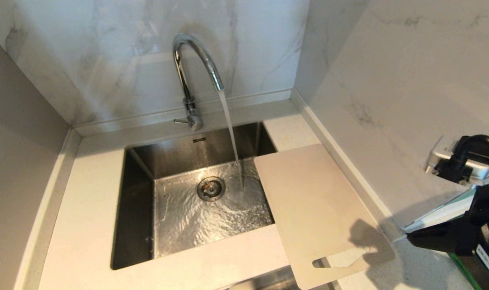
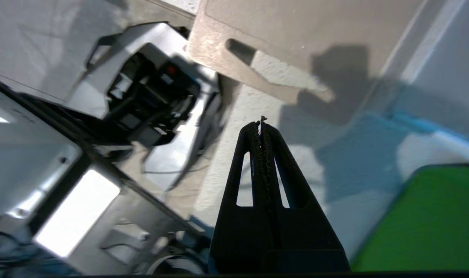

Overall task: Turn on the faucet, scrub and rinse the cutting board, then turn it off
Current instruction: Pick up the cutting board

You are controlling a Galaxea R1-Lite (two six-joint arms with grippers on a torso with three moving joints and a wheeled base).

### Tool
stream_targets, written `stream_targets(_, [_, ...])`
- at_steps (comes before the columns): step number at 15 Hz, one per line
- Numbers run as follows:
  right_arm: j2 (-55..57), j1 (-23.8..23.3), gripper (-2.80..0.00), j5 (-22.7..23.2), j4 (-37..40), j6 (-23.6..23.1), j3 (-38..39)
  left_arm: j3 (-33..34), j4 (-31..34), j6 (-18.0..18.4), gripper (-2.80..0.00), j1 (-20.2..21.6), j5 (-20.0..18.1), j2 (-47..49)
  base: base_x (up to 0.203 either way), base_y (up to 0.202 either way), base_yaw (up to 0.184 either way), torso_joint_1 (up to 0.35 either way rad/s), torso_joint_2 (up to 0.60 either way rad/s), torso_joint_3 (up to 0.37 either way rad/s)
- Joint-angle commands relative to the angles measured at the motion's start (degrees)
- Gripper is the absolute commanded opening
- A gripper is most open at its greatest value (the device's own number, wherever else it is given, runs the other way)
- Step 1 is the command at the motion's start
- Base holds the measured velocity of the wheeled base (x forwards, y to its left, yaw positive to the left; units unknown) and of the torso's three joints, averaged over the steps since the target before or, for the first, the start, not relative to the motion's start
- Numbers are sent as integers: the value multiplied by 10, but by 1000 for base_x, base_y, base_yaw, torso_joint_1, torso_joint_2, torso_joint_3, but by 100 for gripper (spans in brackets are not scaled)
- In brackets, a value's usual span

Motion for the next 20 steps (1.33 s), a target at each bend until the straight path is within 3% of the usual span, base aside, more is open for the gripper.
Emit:
stream_targets(1, [11,13,-280,3,3,93,8,2,0,0,-280,0,0,1,0,0,0,0,0,0])
stream_targets(8, [104,45,-280,32,4,549,-3,2,0,0,-280,0,0,1,0,0,0,0,0,0])
stream_targets(10, [125,63,-280,38,18,652,-6,2,0,0,-280,0,0,1,0,0,0,0,0,0])
stream_targets(15, [212,68,-280,28,29,836,-9,2,0,0,-280,0,0,1,0,0,0,0,0,0])
stream_targets(20, [268,71,-280,11,3,924,4,2,0,0,-280,0,0,1,0,0,0,0,0,0])
